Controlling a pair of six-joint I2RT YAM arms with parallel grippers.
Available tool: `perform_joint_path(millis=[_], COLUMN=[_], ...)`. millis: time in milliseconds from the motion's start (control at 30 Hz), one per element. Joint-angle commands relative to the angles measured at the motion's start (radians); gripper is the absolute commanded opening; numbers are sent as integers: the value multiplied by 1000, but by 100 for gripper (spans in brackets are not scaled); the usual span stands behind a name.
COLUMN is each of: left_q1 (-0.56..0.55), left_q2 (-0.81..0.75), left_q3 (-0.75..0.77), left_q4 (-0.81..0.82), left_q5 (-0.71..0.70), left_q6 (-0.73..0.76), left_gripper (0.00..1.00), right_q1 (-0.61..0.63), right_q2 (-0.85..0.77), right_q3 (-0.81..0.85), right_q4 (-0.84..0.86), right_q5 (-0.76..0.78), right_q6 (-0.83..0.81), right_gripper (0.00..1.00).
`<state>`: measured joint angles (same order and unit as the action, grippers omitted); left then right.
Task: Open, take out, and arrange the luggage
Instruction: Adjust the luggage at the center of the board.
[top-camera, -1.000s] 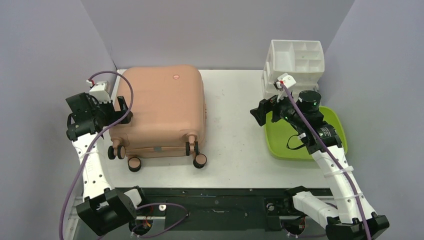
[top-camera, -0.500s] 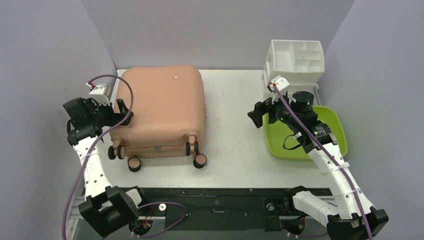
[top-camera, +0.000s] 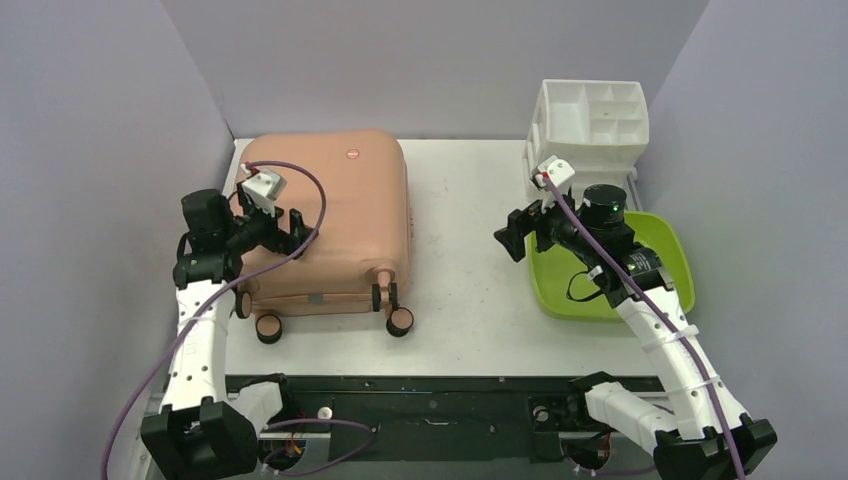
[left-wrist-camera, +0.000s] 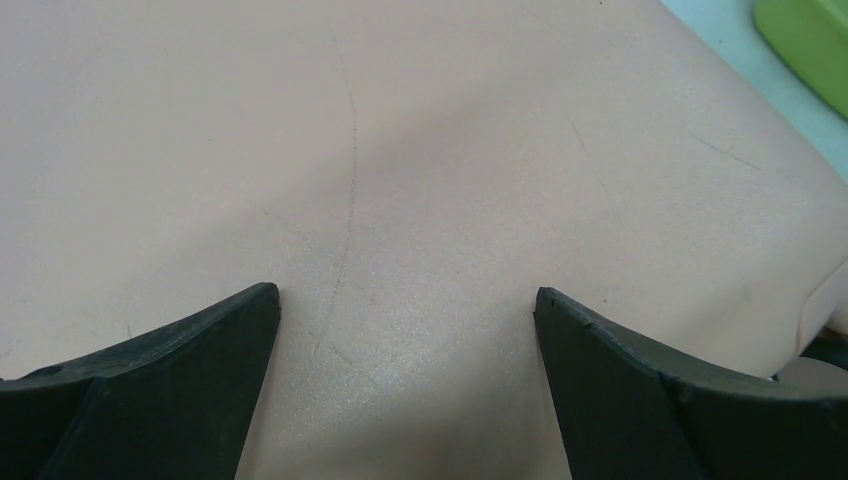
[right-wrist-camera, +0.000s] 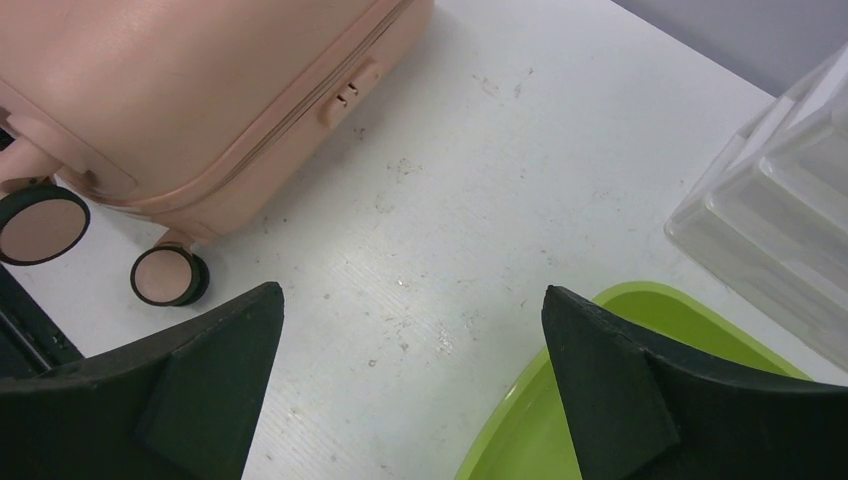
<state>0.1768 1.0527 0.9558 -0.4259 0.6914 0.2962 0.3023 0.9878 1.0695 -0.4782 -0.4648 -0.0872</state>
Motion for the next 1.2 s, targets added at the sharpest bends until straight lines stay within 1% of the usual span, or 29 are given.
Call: perform_joint_path(millis=[0, 33, 67, 133, 200, 300, 467, 533, 567, 600, 633, 667, 700, 733, 800, 867, 967, 1033, 1067, 1100, 1133, 1167], left_q1=[72, 153, 192, 310, 359, 388, 403, 408, 409, 409, 409, 409, 409, 409, 408, 407, 404, 402, 401, 400, 399, 395], left_q2=[48, 48, 56, 78, 93, 111, 170, 186, 187, 185, 178, 174, 166, 163, 162, 179, 232, 256, 260, 270, 278, 282], left_q3=[26, 42, 78, 126, 140, 114, 84, 74, 68, 67, 63, 61, 57, 52, 46, 46, 50, 51, 51, 51, 53, 52], left_q4=[-227, -228, -229, -252, -254, -207, -138, -107, -97, -80, -74, -60, -54, -40, -24, -28, -59, -64, -62, -60, -60, -63], left_q5=[117, 137, 152, 140, 94, 1, -89, -123, -152, -180, -195, -225, -238, -263, -299, -302, -278, -280, -295, -305, -324, -331], left_q6=[-77, -90, -122, -138, -165, -194, -260, -277, -284, -285, -289, -289, -290, -290, -321, -322, -307, -303, -288, -270, -266, -254], left_gripper=[96, 96, 96, 96, 96, 96, 96, 98, 95, 83, 76, 61, 53, 43, 32, 29, 30, 22, 13, 11, 6, 4], right_q1=[20, 34, 40, 59, 78, 101, 110, 110, 110, 110, 110, 109, 109, 109, 109, 109, 109, 108, 108, 107, 106, 106], right_q2=[13, 19, 30, 45, 55, 68, 59, 41, 26, 18, 3, -4, -16, -20, -29, -29, -33, -35, -37, -38, -39, -40], right_q3=[82, 104, 114, 135, 145, 145, 101, 77, 68, 51, 44, 32, 27, 20, 14, 15, 16, 10, 8, 6, 5, 5], right_q4=[-47, -58, -82, -103, -107, -99, -67, -53, -50, -40, -32, -28, -22, -19, -13, -12, -15, -15, -14, -12, -12, -11], right_q5=[-81, -84, -84, -78, -66, -52, -41, -30, -26, -18, -14, -9, -6, -2, 1, 4, 6, 7, 8, 9, 9, 9], right_q6=[-47, -64, -72, -93, -104, -112, -111, -115, -117, -121, -122, -124, -125, -127, -128, -128, -129, -131, -132, -131, -132, -133], right_gripper=[96, 96, 96, 96, 96, 96, 96, 96, 96, 96, 96, 96, 96, 96, 96, 96, 96, 96, 96, 96, 96, 96])
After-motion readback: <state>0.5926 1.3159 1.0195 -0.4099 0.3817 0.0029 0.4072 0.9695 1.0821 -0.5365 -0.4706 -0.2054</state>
